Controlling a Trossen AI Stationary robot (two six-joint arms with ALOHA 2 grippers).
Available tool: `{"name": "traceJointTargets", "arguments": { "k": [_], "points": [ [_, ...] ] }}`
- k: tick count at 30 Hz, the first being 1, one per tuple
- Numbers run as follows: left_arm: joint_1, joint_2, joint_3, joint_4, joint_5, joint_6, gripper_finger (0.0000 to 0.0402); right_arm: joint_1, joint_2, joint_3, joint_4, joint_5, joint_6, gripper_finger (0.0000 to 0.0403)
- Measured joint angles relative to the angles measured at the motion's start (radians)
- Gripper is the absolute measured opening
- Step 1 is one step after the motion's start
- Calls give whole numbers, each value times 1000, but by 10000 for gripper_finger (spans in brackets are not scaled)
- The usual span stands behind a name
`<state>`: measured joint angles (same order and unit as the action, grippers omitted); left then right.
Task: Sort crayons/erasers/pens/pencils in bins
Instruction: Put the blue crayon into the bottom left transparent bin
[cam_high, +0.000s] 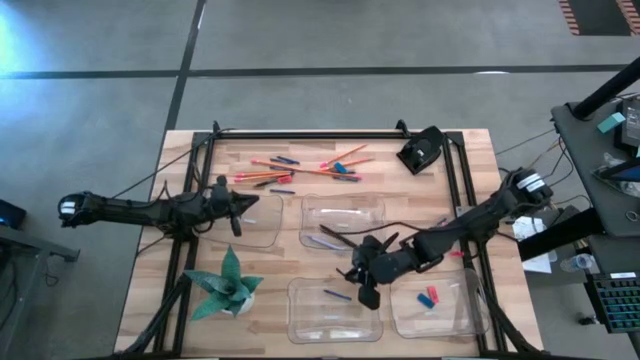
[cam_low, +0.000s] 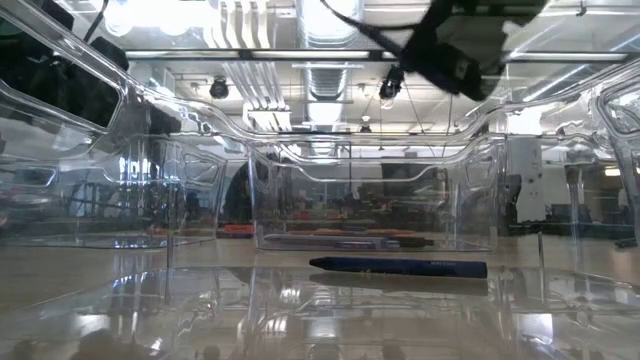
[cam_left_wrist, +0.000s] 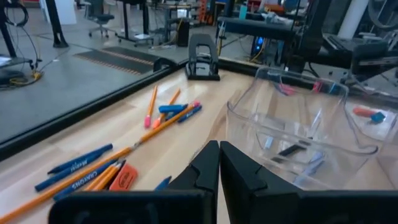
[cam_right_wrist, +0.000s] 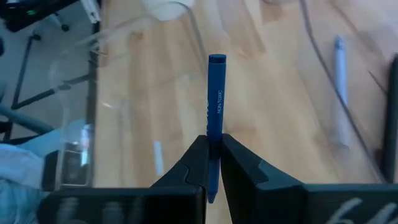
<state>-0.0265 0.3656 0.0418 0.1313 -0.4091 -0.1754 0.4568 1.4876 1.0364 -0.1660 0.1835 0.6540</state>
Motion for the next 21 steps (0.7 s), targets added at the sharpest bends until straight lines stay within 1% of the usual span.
{"name": "traceJointTargets", "arguments": {
  "k": [4,9,13,15,21],
  "points": [
    [0,-1,0,38,0,0,0,25,17,41,1,0,-32,23],
    [0,-1,0,96,0,-1,0,63,52,65,4,-9,-21,23],
    [0,-1,0,112,0,-1,0,90,109,91,1,-11,9,23],
    [0,2,0,127,-16,-1,0,101,141,111,-2,-11,26,23],
    [0,10,0,130,-18,-1,0,124,225,176,-15,-17,39,23]
  ]
}}
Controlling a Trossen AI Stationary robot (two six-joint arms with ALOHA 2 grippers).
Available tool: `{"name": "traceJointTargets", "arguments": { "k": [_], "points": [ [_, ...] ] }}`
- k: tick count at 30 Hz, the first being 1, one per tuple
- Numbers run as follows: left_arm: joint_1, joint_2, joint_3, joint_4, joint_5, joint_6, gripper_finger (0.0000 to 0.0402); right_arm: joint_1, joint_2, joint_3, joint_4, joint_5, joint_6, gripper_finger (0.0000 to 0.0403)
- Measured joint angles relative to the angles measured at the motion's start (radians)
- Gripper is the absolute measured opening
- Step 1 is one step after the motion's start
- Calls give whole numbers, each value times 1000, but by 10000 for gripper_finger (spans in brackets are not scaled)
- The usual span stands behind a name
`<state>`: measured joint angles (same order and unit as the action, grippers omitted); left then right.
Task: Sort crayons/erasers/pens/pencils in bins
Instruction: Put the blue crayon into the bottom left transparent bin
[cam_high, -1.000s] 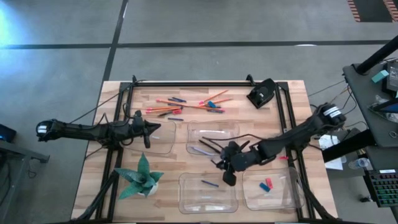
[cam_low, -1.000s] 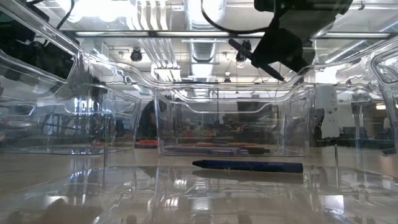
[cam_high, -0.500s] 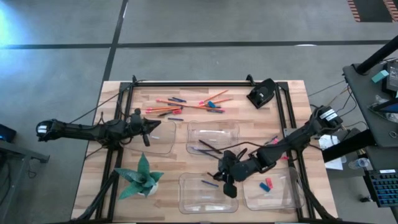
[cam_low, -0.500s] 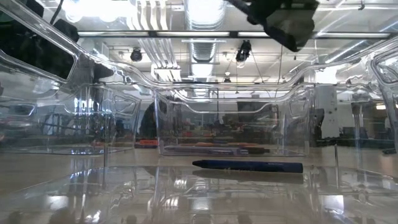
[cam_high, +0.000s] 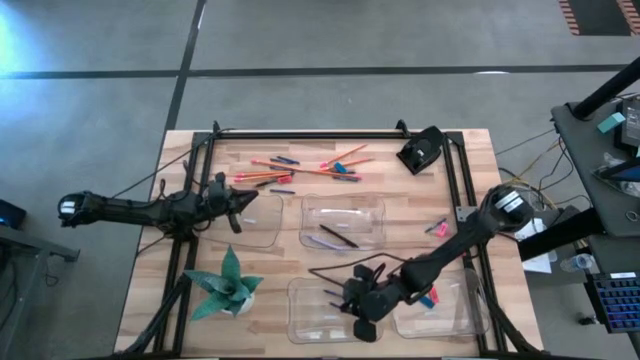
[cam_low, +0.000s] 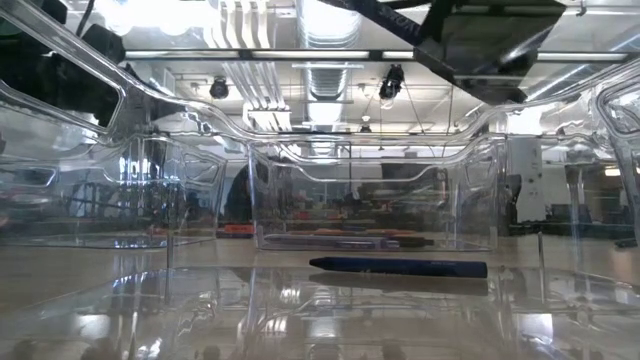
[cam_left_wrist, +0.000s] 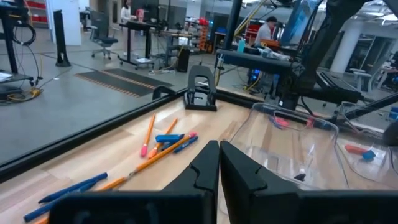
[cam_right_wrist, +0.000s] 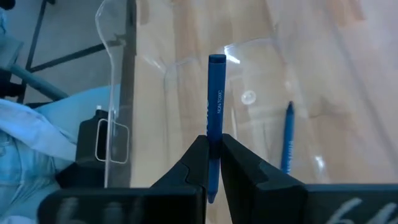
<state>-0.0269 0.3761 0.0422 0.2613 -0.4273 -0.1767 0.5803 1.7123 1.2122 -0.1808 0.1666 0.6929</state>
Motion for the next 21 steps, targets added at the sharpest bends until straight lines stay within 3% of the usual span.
{"name": "traceJointTargets", "arguments": {
  "k": [21],
  "points": [
    [0,49,0,23,8,0,0,2,42,13,-37,-25,64,23]
  ]
}}
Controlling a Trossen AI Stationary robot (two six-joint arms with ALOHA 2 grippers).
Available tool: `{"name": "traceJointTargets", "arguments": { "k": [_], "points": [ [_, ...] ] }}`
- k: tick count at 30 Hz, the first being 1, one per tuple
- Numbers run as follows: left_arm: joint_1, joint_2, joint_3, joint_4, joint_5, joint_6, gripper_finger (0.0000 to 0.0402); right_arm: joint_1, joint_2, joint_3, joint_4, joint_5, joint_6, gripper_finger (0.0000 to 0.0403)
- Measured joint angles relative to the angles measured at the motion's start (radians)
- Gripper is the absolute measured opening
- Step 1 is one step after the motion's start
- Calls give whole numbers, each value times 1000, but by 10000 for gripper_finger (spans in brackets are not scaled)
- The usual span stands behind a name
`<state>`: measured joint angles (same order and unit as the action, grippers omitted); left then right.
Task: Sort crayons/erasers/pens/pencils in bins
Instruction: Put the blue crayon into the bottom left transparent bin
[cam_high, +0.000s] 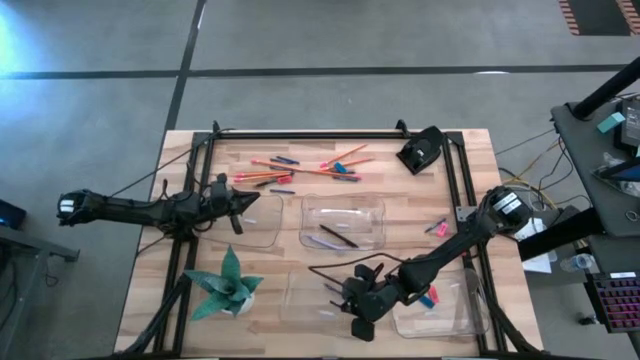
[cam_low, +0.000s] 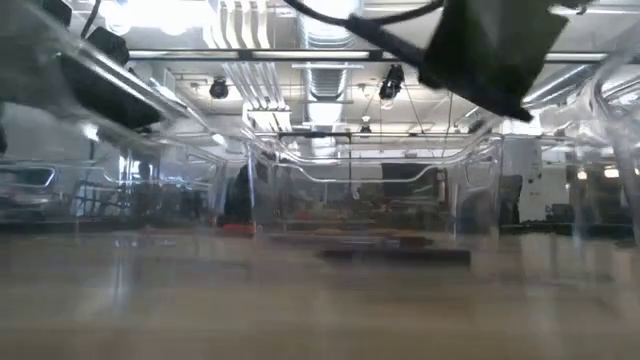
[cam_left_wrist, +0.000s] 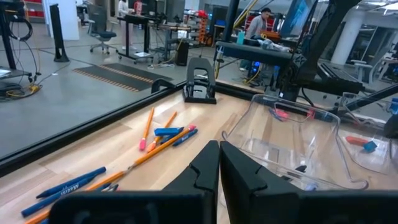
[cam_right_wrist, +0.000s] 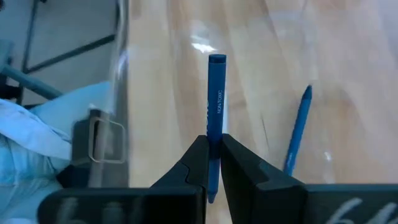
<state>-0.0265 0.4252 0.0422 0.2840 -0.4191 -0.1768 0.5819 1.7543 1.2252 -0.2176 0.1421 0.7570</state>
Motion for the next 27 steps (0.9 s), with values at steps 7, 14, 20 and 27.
{"name": "traceJointTargets", "arguments": {
  "k": [7,14,20,27],
  "points": [
    [0,0,0,5,-1,0,0,7,8,-5,14,-33,-95,23],
    [0,4,0,58,-1,0,0,3,4,-3,24,-19,-112,23],
    [0,5,0,59,-1,-1,0,3,-4,18,12,-20,-118,23],
    [0,5,0,60,-1,0,0,-6,3,96,21,-14,-179,23]
  ]
}}
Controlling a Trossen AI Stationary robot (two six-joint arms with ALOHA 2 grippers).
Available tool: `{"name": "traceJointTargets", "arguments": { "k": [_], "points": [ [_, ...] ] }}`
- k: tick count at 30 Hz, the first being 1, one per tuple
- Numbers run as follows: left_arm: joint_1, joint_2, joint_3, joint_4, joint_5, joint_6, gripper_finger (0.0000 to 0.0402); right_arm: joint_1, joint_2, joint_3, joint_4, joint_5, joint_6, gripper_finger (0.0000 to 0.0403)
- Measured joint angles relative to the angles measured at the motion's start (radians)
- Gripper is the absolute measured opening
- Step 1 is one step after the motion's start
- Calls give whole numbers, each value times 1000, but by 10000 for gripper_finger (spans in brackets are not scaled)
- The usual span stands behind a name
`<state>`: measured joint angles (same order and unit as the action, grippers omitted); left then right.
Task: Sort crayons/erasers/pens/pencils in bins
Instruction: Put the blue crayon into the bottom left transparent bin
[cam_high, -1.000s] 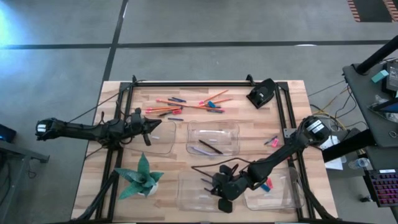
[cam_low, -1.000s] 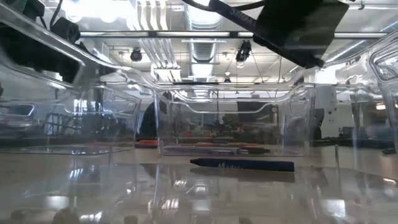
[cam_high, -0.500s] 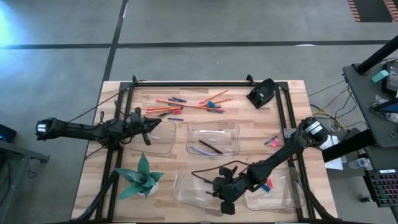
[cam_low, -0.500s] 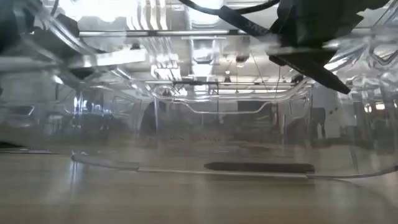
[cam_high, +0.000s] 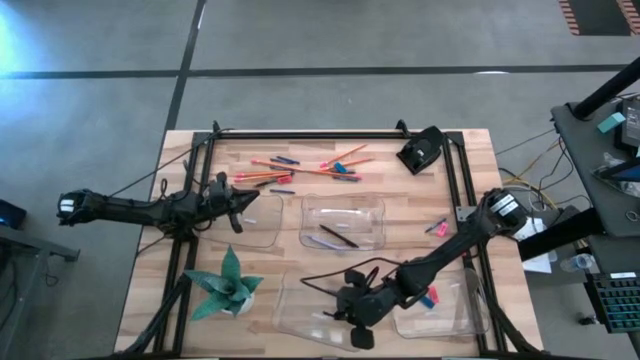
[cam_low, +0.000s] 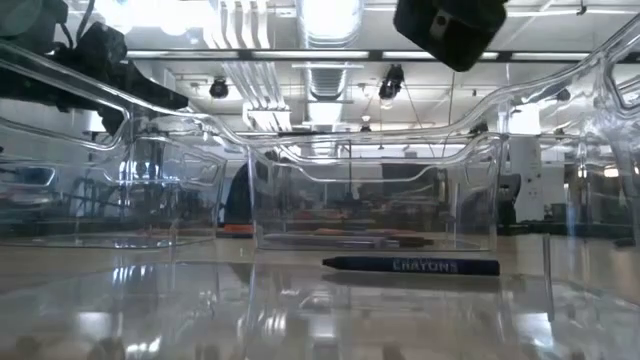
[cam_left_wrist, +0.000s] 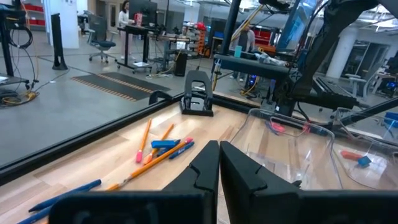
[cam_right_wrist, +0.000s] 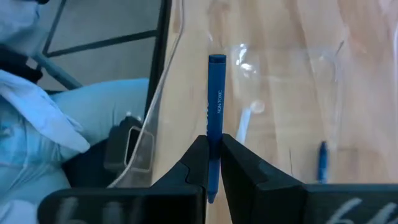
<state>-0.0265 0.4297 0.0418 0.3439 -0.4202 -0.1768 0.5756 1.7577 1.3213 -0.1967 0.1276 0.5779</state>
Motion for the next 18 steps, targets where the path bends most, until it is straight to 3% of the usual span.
{"name": "traceJointTargets", "arguments": {
  "k": [4,10,18],
  "points": [
    [0,0,0,6,0,-4,0,-25,40,34,1,4,31,23],
    [0,0,0,7,-3,-133,0,-66,145,111,-42,-5,84,23],
    [0,37,0,6,-4,-129,0,-81,229,225,-172,-15,161,23]
  ]
}}
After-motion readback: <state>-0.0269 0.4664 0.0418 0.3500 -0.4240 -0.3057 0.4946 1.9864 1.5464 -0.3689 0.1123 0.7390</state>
